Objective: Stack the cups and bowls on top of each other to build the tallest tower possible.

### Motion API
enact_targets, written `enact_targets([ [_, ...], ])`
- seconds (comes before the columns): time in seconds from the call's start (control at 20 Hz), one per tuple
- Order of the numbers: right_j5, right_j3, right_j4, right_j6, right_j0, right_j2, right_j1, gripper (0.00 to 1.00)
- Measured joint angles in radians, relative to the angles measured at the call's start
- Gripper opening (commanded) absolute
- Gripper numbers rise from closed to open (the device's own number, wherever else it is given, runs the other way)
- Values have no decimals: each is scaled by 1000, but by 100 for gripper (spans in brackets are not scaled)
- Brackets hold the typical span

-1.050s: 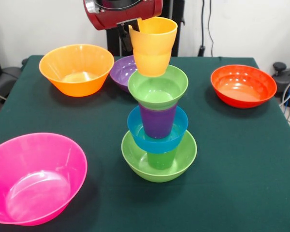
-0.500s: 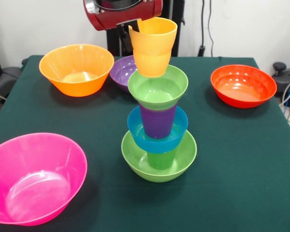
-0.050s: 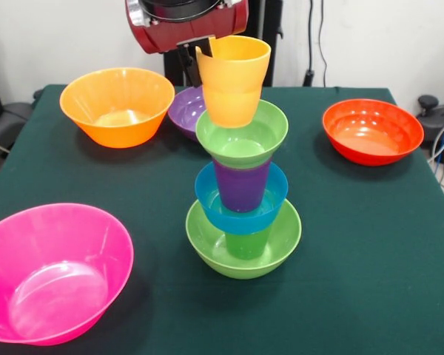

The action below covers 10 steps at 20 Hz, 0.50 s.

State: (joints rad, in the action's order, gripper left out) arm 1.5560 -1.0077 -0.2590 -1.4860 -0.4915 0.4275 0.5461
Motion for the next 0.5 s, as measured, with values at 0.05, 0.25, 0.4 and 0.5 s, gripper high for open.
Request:
enact_targets([
  [0.05,-3,0,0,0,0,0,0,0],
  [0.25,-6,-1,0,0,0,0,0,0],
  [0.4,-6,-2,0,0,0,-1,0,0],
  [0.5,-6,-6,0,0,0,-1,0,0],
])
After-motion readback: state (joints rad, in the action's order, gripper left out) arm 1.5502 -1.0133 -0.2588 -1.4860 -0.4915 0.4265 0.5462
